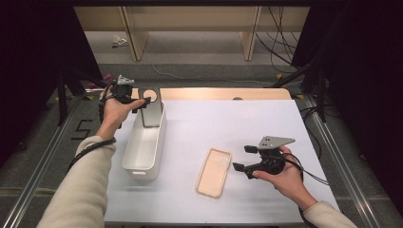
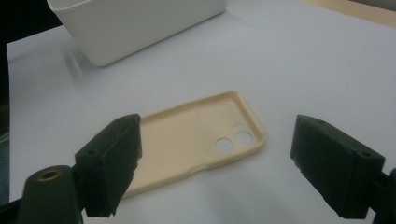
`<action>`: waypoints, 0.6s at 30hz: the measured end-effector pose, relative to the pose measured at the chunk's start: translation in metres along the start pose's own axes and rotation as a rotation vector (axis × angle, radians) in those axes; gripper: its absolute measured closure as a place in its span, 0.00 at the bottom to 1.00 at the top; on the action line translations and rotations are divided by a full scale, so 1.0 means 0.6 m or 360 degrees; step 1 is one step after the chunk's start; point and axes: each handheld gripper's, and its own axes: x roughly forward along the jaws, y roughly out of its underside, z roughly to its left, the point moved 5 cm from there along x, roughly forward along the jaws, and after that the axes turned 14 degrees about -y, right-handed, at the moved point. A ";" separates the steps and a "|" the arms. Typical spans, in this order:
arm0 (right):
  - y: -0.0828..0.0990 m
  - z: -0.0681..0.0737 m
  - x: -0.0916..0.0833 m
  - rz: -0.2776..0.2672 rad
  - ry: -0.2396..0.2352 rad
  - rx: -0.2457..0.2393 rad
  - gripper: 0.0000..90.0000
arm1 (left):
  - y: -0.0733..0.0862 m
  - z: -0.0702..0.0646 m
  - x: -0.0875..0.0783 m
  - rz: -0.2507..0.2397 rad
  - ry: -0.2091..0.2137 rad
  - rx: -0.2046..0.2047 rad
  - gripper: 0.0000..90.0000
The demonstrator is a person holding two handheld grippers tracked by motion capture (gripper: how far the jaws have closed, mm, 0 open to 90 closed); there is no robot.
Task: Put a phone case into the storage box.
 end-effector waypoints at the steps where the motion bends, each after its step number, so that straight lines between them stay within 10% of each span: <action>1: 0.000 0.000 0.000 -0.0001 0.0000 0.0000 0.19 | 0.001 0.001 -0.002 0.0005 -0.0006 -0.0003 0.16; 18: -0.001 -0.001 0.000 0.0001 0.0014 -0.0005 0.19 | 0.030 0.001 -0.107 -0.0105 0.0039 -0.0024 0.00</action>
